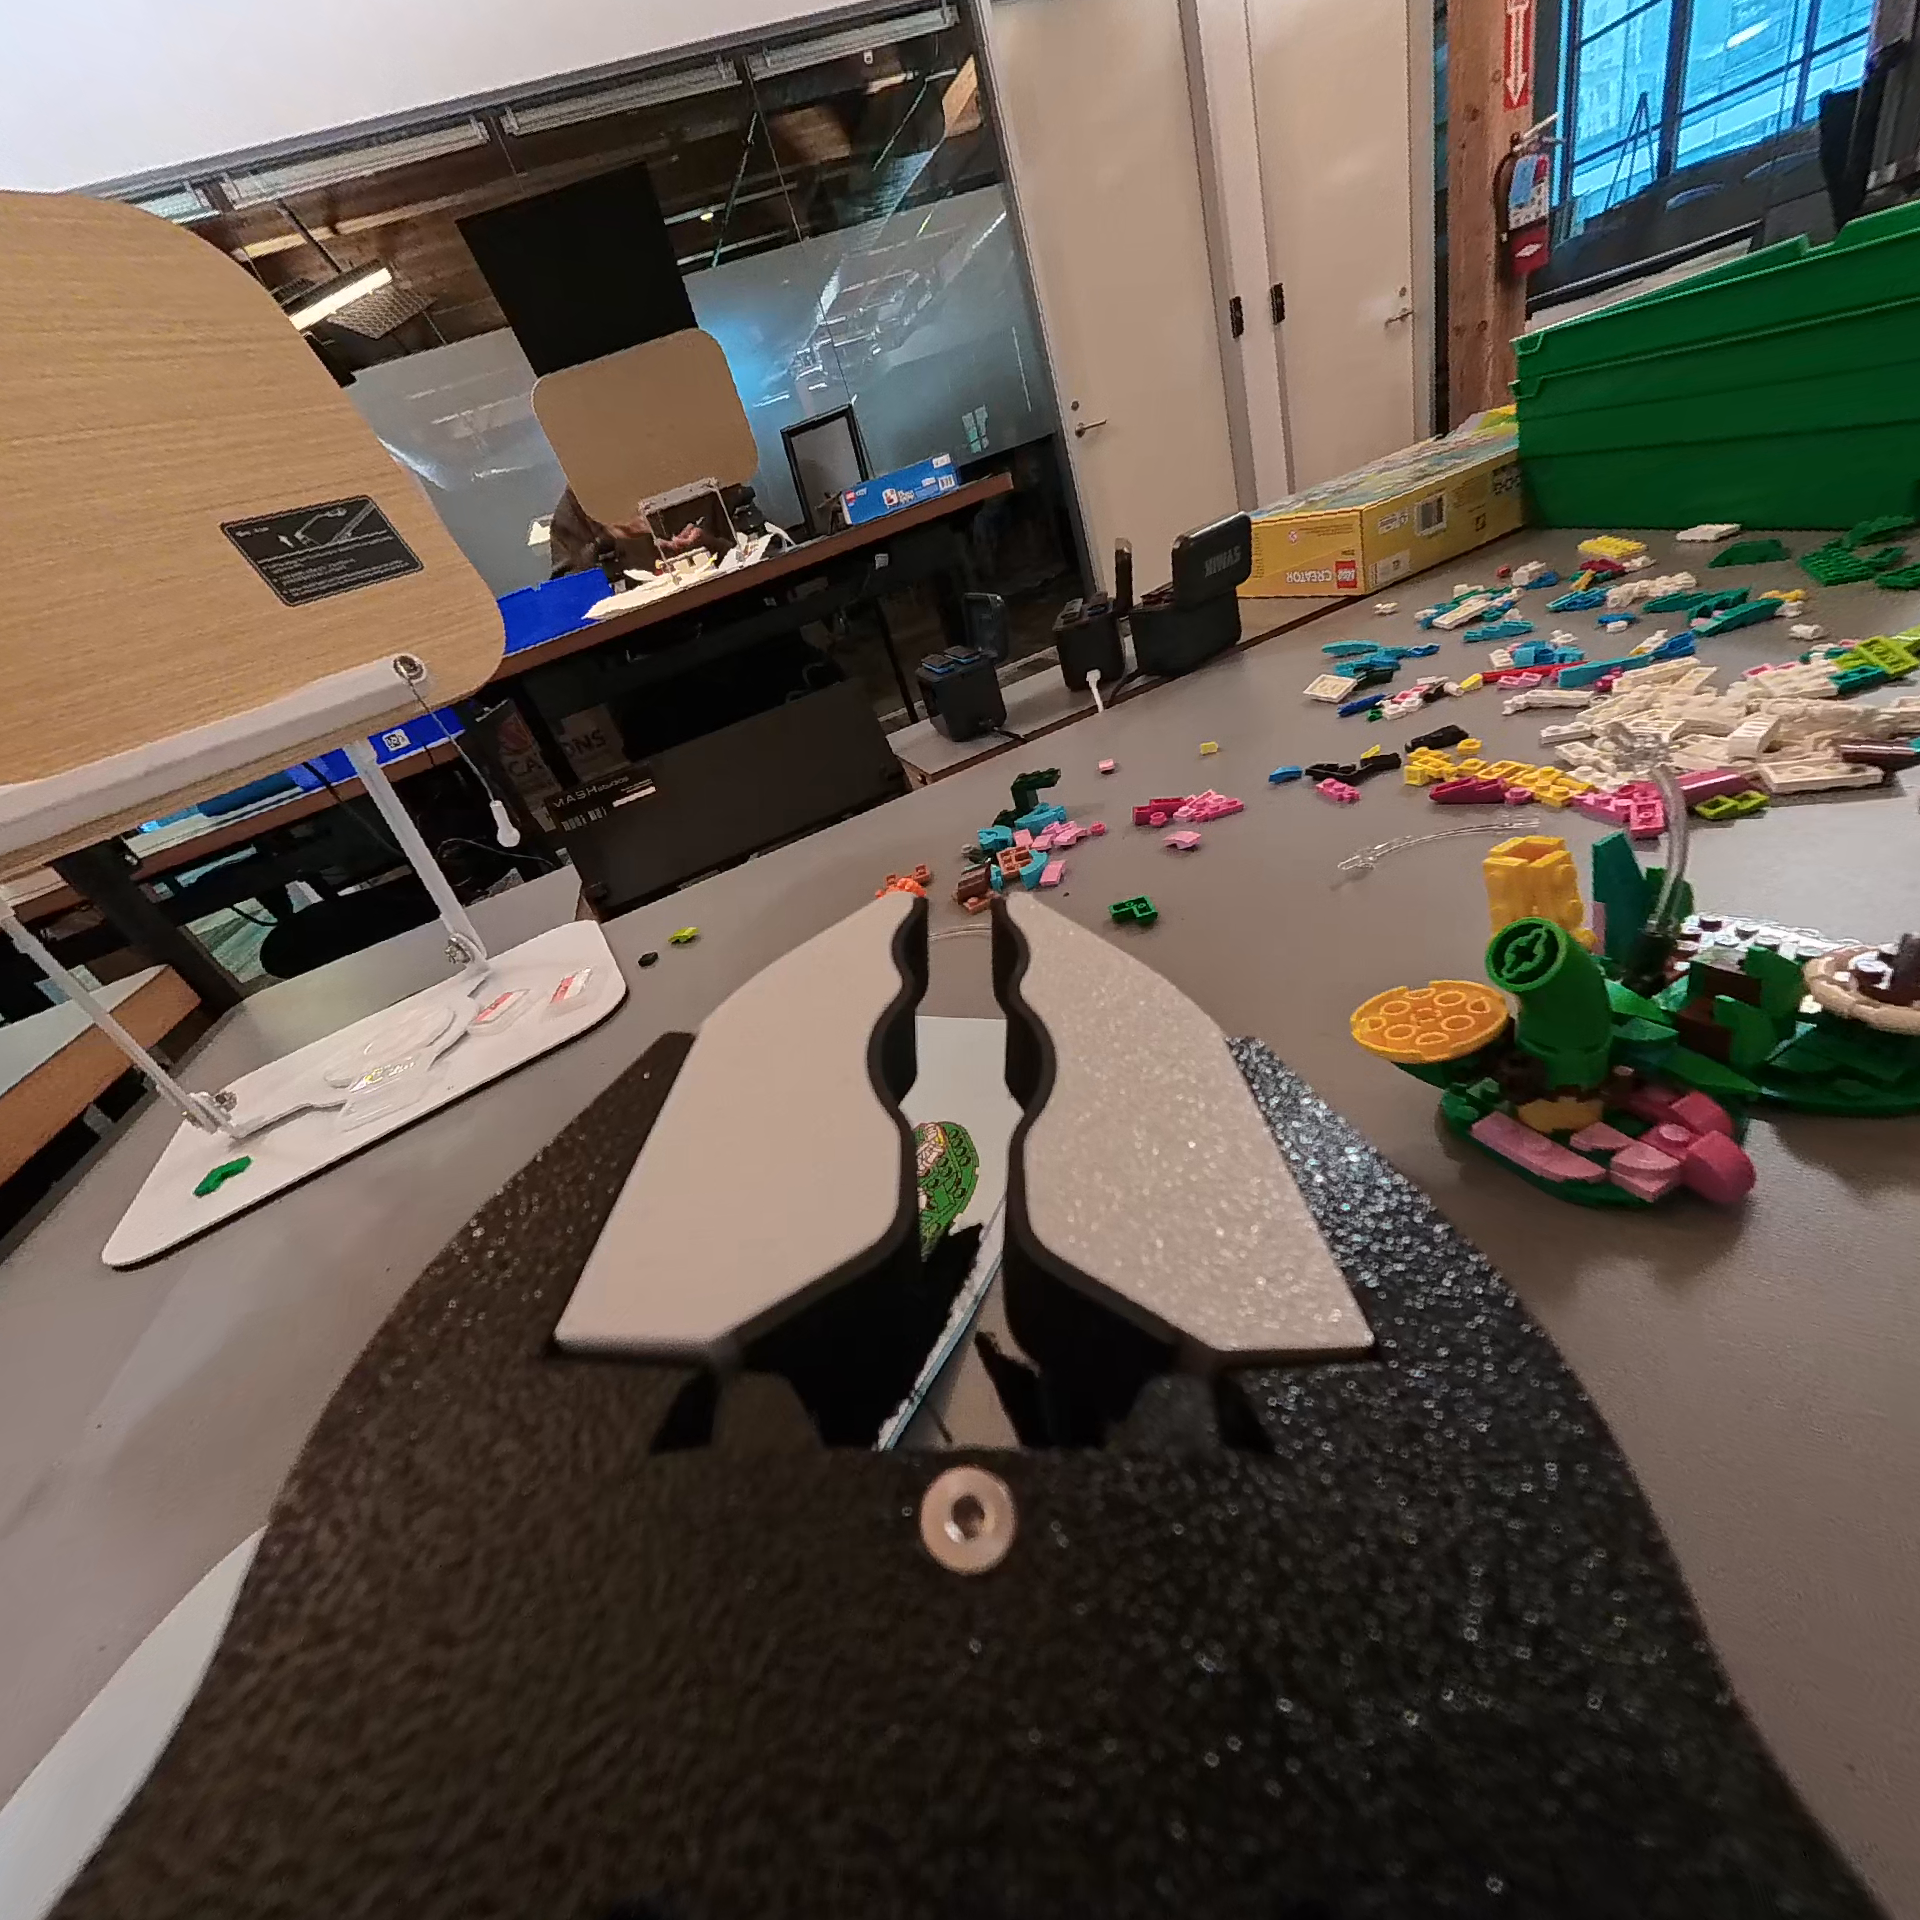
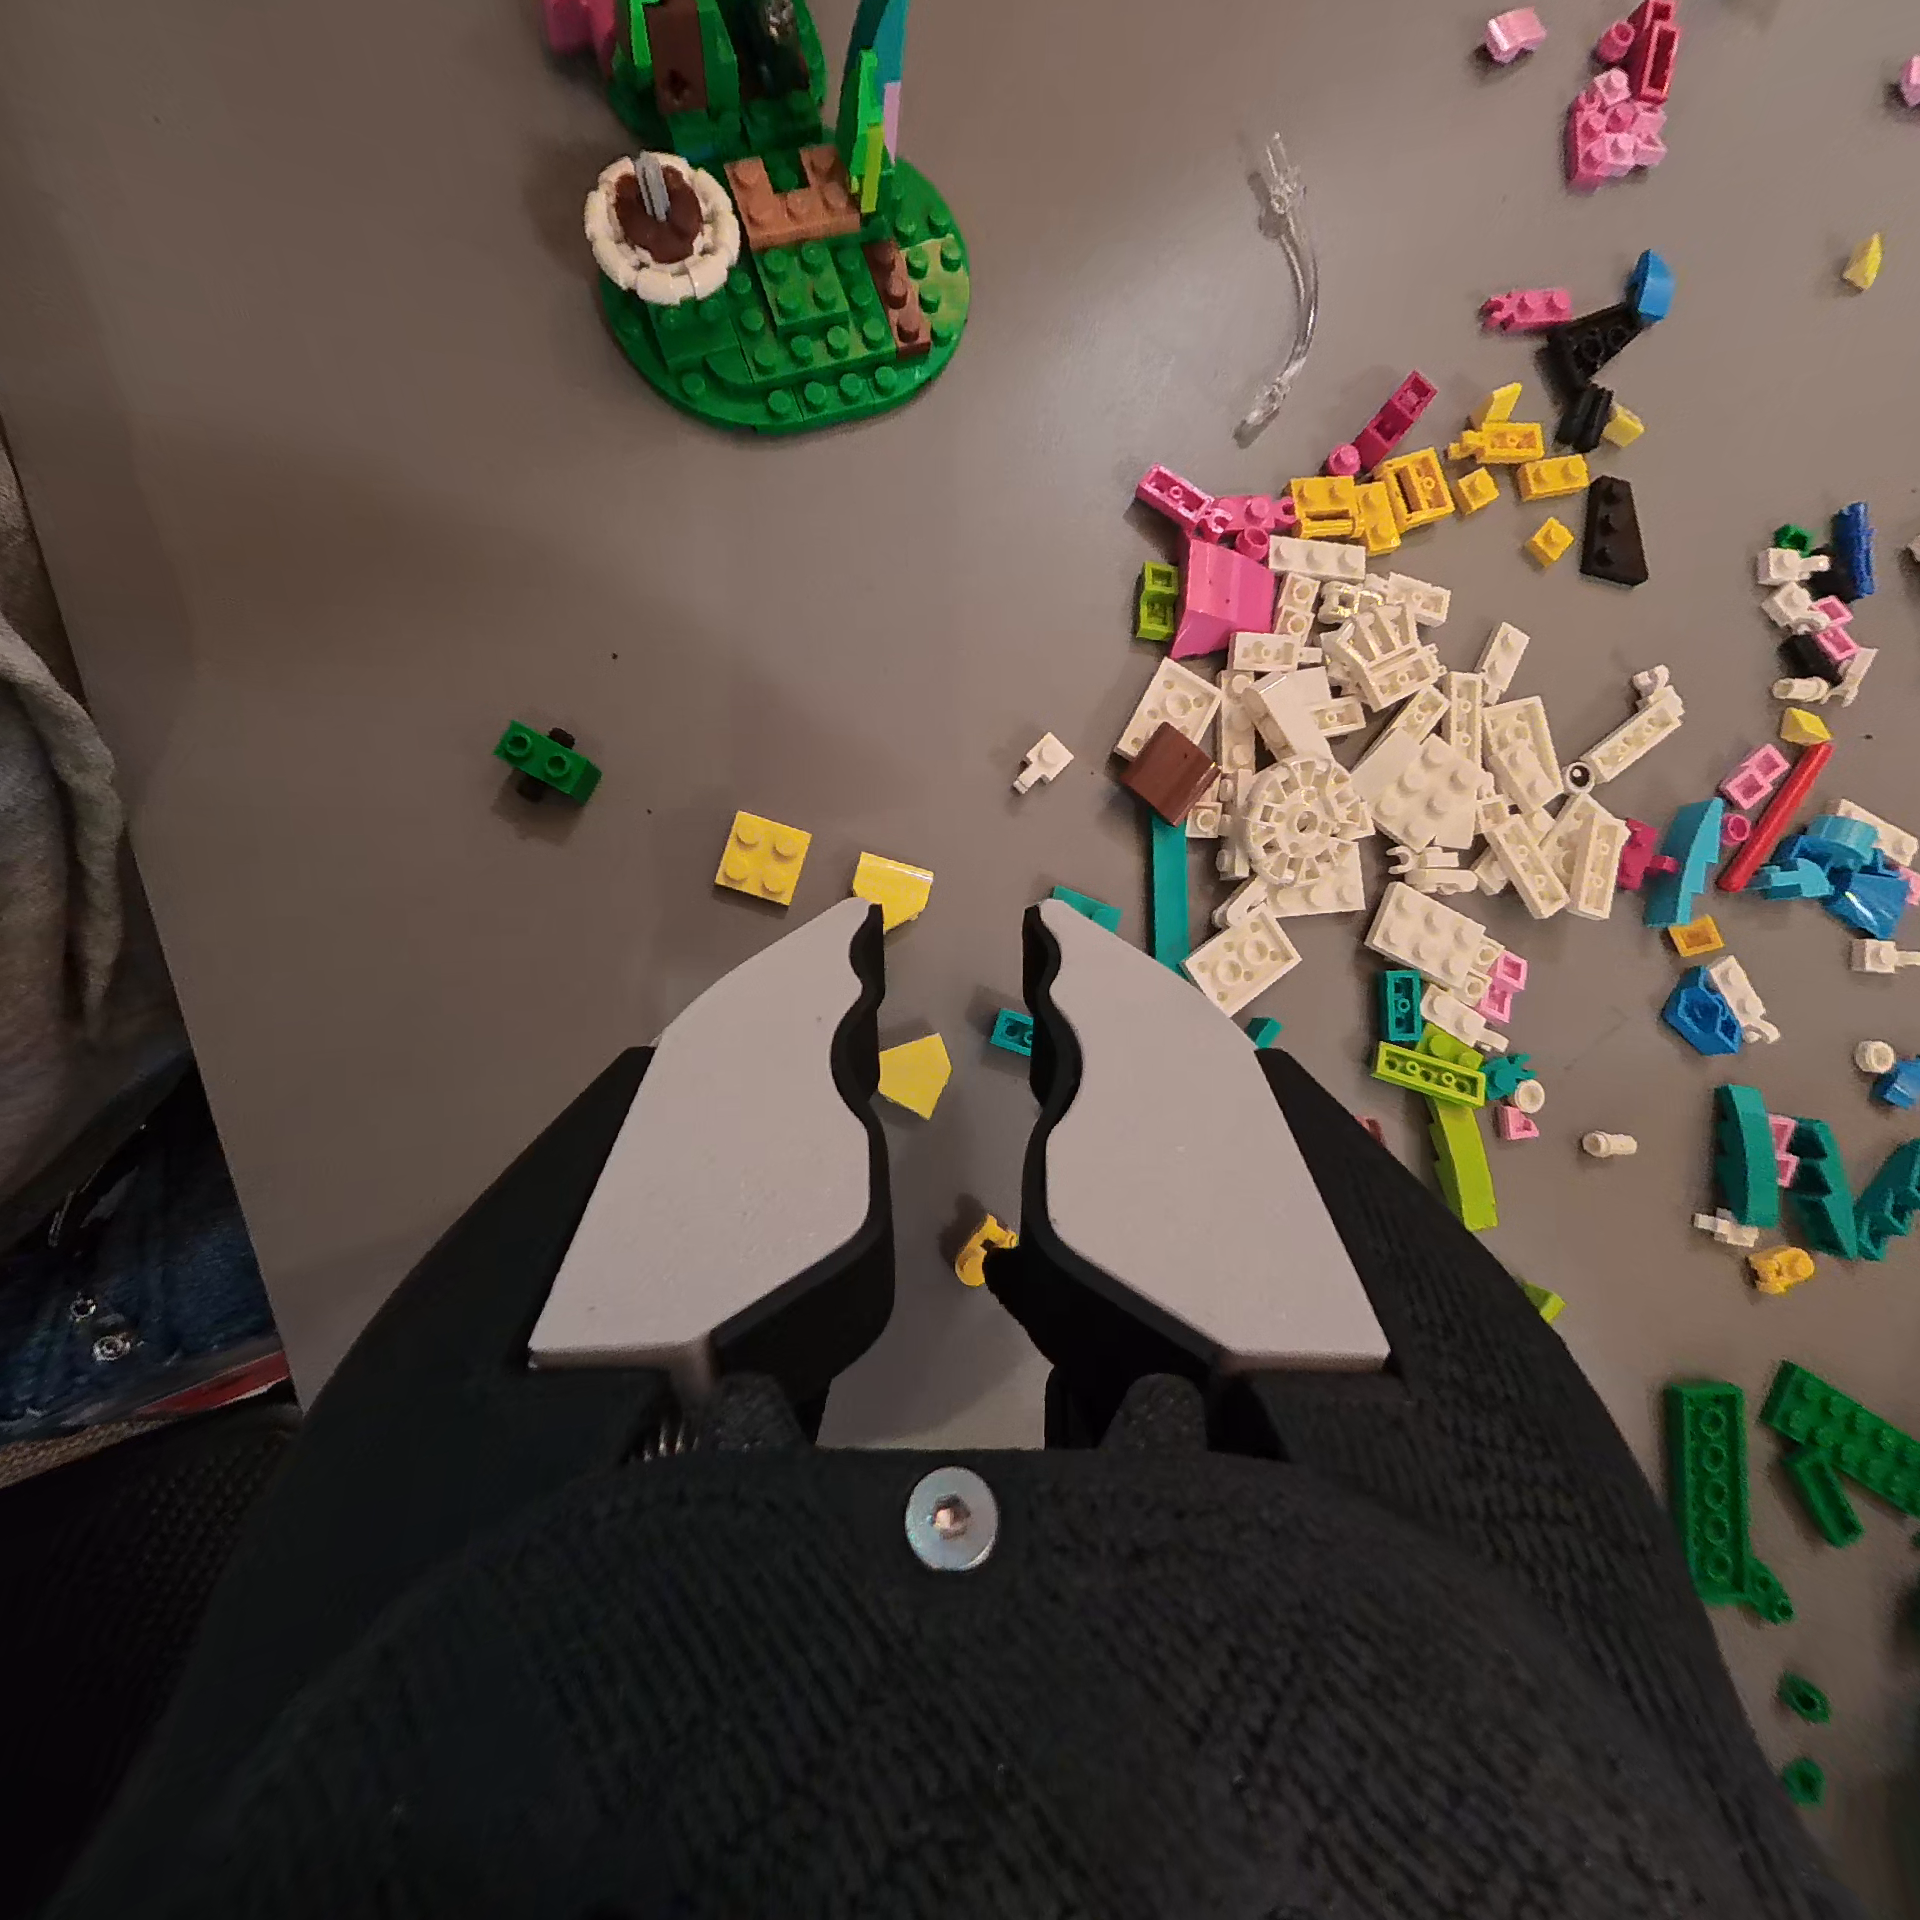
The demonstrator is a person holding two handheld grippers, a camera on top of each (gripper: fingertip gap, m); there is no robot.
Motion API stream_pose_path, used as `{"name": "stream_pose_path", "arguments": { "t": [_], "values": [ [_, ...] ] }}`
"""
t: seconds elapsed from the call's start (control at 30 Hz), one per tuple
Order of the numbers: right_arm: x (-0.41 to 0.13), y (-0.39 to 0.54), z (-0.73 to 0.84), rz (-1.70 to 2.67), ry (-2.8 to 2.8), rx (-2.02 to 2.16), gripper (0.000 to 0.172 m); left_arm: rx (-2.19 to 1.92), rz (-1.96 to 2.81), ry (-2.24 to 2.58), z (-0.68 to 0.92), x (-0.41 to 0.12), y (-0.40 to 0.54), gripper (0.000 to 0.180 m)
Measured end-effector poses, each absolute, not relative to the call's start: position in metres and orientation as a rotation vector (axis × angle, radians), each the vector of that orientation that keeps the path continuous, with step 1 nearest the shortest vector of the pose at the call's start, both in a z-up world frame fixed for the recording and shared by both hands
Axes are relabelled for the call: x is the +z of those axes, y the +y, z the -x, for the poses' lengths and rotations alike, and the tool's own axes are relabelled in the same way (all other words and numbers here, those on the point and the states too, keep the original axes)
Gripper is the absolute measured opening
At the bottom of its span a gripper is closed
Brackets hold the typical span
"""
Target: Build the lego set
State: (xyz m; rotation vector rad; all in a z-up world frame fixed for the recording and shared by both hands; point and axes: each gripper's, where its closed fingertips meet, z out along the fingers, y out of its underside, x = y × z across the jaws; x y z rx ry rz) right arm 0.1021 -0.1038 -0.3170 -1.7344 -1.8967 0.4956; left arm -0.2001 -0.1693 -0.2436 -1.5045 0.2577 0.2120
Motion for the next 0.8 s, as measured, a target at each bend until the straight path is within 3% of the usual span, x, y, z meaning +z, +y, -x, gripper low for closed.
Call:
{"name": "stream_pose_path", "arguments": {
  "t": [0.8],
  "values": [
    [-0.309,-0.055,-0.125,1.833,-1.617,0.371,0.023,0.208,1.504,0.252,0.201,-0.244,-0.170,0.011]
  ]
}}
